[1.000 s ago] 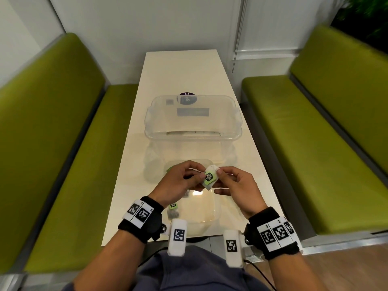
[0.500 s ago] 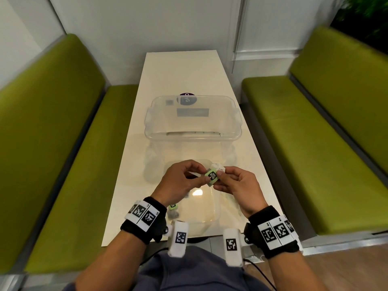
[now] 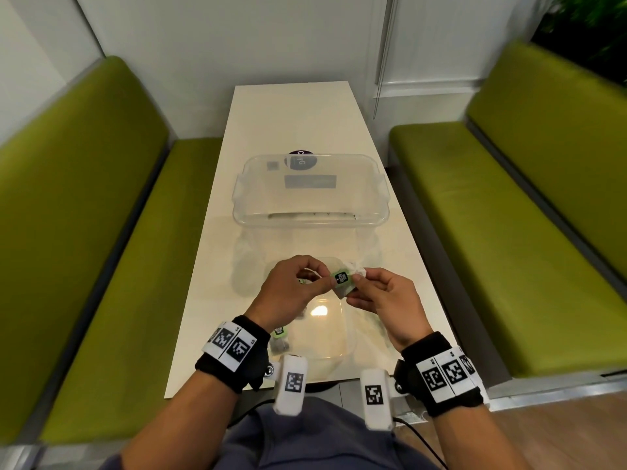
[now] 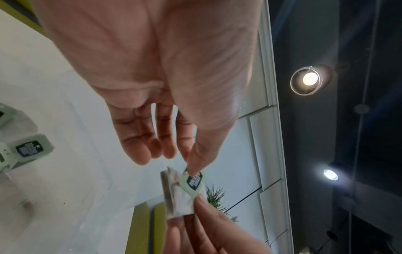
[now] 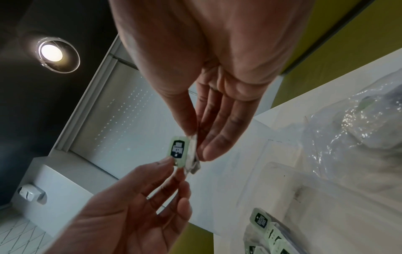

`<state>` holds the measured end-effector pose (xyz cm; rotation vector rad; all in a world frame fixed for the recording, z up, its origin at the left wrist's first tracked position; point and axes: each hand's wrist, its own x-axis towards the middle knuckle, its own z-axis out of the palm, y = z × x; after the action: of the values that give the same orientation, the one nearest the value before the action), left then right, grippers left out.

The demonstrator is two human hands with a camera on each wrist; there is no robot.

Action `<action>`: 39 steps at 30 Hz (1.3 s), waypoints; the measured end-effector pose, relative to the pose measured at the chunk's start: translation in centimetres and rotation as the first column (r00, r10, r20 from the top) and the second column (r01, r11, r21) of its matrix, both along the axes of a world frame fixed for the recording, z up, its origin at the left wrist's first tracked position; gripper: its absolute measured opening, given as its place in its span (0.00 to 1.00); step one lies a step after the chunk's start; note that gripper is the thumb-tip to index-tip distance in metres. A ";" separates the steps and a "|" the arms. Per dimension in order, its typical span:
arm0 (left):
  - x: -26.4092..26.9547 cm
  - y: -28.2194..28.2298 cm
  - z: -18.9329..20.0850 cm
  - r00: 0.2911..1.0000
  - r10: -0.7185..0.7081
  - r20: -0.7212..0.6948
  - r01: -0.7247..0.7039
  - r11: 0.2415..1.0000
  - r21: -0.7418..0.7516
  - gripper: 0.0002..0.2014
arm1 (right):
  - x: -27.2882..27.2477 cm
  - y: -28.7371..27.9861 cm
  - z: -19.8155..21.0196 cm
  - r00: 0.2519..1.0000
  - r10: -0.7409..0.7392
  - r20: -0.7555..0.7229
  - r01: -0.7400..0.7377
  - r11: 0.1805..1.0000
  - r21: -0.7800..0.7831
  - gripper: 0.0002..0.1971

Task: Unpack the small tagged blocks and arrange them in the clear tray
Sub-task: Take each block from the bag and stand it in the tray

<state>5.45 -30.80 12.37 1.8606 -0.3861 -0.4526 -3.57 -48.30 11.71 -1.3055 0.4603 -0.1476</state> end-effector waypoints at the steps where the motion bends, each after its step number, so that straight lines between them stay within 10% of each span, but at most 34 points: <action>1: 0.1 0.0 0.0 1.000 0.005 0.004 -0.005 1.000 -0.004 0.06 | 0.0 0.0 -0.1 1.000 0.006 -0.001 -0.006 1.000 -0.026 0.04; 11: 0.3 0.3 1.0 0.999 -0.040 0.026 0.041 0.996 -0.075 0.03 | 0.1 0.3 -0.4 0.998 0.067 -0.015 -0.068 0.950 -0.306 0.08; 39: 0.9 0.0 1.7 0.977 -0.185 0.109 0.173 0.979 0.107 0.09 | 0.1 1.0 0.6 0.990 0.129 -0.063 -0.127 0.991 0.035 0.11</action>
<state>6.38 -30.82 14.08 1.9609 -0.6256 -0.4915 -3.45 -47.30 12.35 -1.3086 0.4306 0.0094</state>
